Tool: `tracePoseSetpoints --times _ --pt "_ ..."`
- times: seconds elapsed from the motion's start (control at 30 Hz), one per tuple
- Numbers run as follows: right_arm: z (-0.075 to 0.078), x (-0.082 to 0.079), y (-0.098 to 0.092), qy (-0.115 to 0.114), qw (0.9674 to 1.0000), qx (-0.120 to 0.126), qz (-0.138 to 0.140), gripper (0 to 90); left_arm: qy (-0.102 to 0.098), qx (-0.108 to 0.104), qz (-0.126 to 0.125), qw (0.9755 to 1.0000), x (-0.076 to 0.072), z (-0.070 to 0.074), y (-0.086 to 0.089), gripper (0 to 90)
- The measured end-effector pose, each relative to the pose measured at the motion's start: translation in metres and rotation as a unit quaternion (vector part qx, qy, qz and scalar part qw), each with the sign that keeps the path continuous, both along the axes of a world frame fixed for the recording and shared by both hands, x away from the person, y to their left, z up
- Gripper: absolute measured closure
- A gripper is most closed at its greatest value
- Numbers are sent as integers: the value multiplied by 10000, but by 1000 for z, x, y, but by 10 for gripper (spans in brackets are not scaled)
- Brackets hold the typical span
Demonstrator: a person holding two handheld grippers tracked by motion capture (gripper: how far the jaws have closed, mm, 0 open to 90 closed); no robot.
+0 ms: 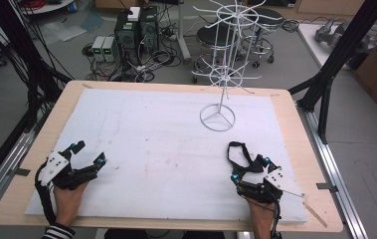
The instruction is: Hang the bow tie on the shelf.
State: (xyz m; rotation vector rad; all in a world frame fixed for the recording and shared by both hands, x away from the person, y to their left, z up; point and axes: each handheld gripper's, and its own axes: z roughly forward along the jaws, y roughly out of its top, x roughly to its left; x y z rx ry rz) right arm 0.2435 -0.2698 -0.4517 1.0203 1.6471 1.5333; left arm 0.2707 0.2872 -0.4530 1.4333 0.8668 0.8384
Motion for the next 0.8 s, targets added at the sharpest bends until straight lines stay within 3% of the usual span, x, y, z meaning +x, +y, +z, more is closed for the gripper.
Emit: tracePoseSetpoints --times 0.1,0.37,0.5,0.6,0.73,0.8 --pt "2 2 1 177 9998 34 55 25 0 -1 3 10000 0 0 0 156" --pt "21 10 -4 432 9988 -209 72 46 0 7 3 10000 0 0 0 155" --pt "33 20 -8 751 9961 -436 170 49 4 4 7 10000 0 0 0 155" --pt "41 26 -10 840 9942 -640 200 50 5 0 7 10000 0 0 0 155" --pt "48 35 -12 1079 9906 -800 254 51 6 1 4 10000 0 0 0 155" --pt "51 39 -13 1275 9873 -910 250 57 6 -1 4 10000 0 0 0 155"
